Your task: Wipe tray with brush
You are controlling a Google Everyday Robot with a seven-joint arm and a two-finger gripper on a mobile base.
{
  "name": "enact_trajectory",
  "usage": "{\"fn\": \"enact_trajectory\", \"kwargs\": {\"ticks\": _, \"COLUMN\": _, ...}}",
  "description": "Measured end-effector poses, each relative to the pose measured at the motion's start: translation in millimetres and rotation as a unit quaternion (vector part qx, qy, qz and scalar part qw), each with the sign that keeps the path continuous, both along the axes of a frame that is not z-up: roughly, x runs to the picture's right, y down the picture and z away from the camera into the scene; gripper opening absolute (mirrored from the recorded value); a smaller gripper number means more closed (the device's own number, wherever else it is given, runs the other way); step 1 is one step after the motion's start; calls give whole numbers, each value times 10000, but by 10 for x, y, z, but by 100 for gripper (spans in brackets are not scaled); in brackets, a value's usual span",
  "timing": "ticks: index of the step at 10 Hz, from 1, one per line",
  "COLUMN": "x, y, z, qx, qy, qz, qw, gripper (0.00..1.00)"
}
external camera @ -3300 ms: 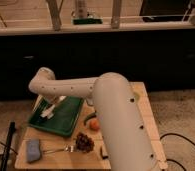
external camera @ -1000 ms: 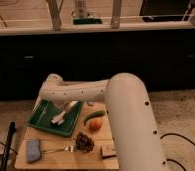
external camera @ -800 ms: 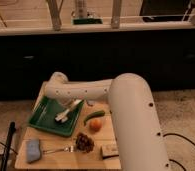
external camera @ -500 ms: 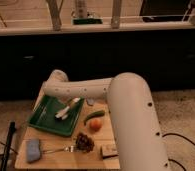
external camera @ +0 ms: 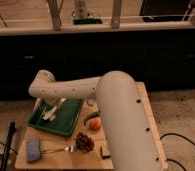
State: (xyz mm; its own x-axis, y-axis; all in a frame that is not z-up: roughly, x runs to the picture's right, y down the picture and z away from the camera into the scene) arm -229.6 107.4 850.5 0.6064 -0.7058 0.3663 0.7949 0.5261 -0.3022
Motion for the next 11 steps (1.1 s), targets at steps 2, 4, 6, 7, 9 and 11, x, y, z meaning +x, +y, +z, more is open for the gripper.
{"fn": "enact_trajectory", "kwargs": {"ticks": 2, "x": -6, "y": 119, "z": 11, "qx": -144, "qy": -48, "qz": -53, "qw": 9999, "gripper": 0}}
{"fn": "enact_trajectory", "kwargs": {"ticks": 4, "x": 188, "y": 181, "z": 83, "qx": -284, "qy": 114, "qz": -56, "qw": 9995, "gripper": 0}}
{"fn": "enact_trajectory", "kwargs": {"ticks": 6, "x": 570, "y": 145, "z": 203, "qx": -371, "qy": 434, "qz": 36, "qw": 9984, "gripper": 0}}
{"fn": "enact_trajectory", "kwargs": {"ticks": 7, "x": 686, "y": 57, "z": 262, "qx": -357, "qy": 564, "qz": 91, "qw": 9977, "gripper": 0}}
{"fn": "enact_trajectory", "kwargs": {"ticks": 9, "x": 761, "y": -99, "z": 325, "qx": -270, "qy": 698, "qz": 168, "qw": 9971, "gripper": 0}}
{"fn": "enact_trajectory", "kwargs": {"ticks": 11, "x": 665, "y": -232, "z": 338, "qx": -121, "qy": 695, "qz": 213, "qw": 9973, "gripper": 0}}
